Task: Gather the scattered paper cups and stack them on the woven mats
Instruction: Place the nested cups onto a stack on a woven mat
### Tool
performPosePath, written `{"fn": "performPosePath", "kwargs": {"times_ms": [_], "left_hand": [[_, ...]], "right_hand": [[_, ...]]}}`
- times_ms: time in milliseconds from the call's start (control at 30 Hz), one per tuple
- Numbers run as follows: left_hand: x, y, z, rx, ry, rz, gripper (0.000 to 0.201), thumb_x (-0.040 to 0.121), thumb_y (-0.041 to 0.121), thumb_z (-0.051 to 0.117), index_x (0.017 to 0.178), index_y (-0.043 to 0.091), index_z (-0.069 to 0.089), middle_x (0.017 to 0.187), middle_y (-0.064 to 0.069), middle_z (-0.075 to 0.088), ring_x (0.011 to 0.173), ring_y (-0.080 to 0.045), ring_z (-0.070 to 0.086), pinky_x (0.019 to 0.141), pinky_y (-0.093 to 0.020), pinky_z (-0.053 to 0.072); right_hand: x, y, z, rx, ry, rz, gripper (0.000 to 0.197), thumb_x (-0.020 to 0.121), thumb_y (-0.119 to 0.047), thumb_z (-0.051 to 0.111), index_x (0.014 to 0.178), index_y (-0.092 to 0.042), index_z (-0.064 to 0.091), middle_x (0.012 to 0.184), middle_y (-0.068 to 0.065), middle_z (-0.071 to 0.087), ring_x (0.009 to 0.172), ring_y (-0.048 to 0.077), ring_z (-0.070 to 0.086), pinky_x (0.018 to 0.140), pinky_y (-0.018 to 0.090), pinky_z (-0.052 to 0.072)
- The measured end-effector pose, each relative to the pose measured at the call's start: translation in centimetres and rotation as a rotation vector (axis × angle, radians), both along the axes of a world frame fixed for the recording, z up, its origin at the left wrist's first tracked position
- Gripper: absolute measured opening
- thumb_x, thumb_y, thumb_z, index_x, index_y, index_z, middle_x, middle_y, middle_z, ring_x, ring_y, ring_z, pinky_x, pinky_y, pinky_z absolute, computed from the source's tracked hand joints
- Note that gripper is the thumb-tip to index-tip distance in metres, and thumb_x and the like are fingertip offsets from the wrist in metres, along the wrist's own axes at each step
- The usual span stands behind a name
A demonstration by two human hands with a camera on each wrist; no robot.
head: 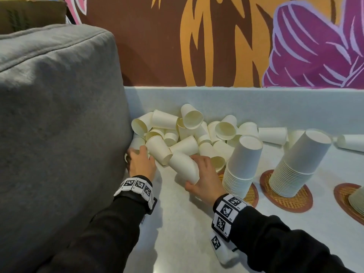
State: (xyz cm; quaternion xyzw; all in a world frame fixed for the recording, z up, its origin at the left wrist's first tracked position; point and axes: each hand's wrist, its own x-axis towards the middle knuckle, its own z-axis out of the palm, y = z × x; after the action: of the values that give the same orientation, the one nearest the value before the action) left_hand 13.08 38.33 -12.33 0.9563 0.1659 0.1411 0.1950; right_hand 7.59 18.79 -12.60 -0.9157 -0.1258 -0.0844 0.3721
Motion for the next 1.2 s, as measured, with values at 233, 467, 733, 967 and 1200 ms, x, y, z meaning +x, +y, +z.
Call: {"fn": "performPosePath", "kwargs": {"times_ms": [233, 467, 733, 967, 1200], "left_hand": [[1.3, 0.1, 0.4, -0.152, 0.058, -0.099, 0.051, 0.098, 0.025, 0.044, 0.144, 0.011, 0.029, 0.142, -0.019, 0.032, 0.127, -0.035, 0.041, 0.102, -0.044, 0.037], [0.4, -0.4, 2.8, -0.419, -0.195, -0.036, 0.054, 0.088, 0.017, 0.064, 0.136, 0.004, 0.042, 0.139, -0.014, 0.041, 0.121, -0.031, 0.048, 0.098, -0.035, 0.040], [-2.2, -1.7, 7.4, -0.636, -0.681, -0.029, 0.020, 0.093, 0.003, 0.042, 0.103, 0.004, 0.059, 0.097, -0.005, 0.060, 0.089, -0.017, 0.054, 0.078, -0.024, 0.041], [-2.5, -3.2, 10.6, -1.583, -0.160, 0.022, 0.020, 0.093, 0.005, 0.038, 0.092, 0.015, 0.055, 0.082, -0.005, 0.056, 0.070, -0.018, 0.051, 0.064, -0.028, 0.044], [-3.7, -4.3, 9.3, -1.406, 0.325, -0.316, 0.028, 0.093, 0.039, 0.040, 0.084, 0.020, 0.058, 0.077, 0.001, 0.056, 0.074, -0.016, 0.048, 0.071, -0.031, 0.041]], "right_hand": [[-0.2, -0.3, 0.2, -0.025, -0.025, 0.017, 0.074, 0.069, -0.024, 0.074, 0.135, -0.024, 0.040, 0.131, 0.000, 0.037, 0.119, 0.018, 0.038, 0.101, 0.040, 0.040], [-0.5, -0.2, 0.5, 0.027, -0.038, 0.025, 0.073, 0.070, -0.022, 0.075, 0.134, -0.017, 0.039, 0.131, 0.003, 0.035, 0.114, 0.013, 0.035, 0.098, 0.025, 0.032], [-0.9, -0.4, 0.4, 0.128, 0.019, -0.015, 0.072, 0.067, -0.021, 0.076, 0.130, -0.017, 0.040, 0.124, -0.002, 0.032, 0.106, 0.010, 0.037, 0.094, 0.022, 0.031], [-1.9, -0.9, 1.4, 0.223, -0.034, -0.060, 0.077, 0.065, -0.029, 0.079, 0.131, -0.019, 0.041, 0.118, -0.006, 0.037, 0.104, 0.009, 0.037, 0.091, 0.023, 0.031], [-2.5, -0.3, 2.6, 0.320, -0.059, -0.025, 0.076, 0.064, -0.025, 0.079, 0.125, -0.021, 0.035, 0.120, -0.002, 0.043, 0.105, 0.014, 0.045, 0.084, 0.023, 0.036]]}}
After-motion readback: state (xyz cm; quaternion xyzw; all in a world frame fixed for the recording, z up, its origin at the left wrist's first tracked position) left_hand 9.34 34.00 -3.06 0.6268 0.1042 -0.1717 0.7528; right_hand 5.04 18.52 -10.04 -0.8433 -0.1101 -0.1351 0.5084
